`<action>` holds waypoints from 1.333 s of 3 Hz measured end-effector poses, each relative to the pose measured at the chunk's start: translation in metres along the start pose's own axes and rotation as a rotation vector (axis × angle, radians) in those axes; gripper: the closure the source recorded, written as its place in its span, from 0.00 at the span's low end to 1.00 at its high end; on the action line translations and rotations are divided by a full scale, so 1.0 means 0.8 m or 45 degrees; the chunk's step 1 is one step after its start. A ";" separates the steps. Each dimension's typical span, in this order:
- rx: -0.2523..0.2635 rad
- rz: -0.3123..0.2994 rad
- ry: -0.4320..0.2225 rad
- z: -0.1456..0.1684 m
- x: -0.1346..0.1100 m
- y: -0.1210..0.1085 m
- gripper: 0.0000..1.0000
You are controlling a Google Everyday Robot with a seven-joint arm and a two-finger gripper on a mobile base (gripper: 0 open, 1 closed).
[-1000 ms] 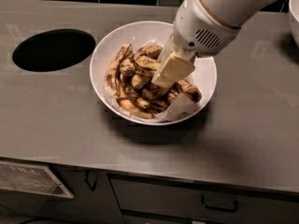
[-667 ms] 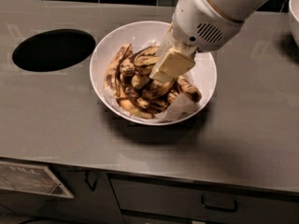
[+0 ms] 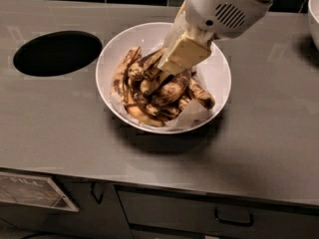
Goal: Pick banana from white bowl
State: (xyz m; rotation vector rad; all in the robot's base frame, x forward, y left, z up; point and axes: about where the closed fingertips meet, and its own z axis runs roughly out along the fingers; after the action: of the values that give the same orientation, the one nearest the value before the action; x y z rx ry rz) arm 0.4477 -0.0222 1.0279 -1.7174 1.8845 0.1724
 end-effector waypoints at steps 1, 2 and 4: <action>0.018 -0.007 -0.010 -0.007 -0.004 -0.002 0.56; 0.018 -0.007 -0.010 -0.007 -0.004 -0.002 0.42; 0.018 -0.008 -0.010 -0.007 -0.004 -0.002 0.24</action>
Offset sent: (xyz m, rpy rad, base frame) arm -0.0004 0.0003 0.0065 0.0054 -0.0159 -0.0002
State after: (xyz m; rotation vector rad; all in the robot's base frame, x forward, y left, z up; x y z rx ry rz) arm 0.4472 -0.0219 1.0345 -1.7105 1.8704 0.1625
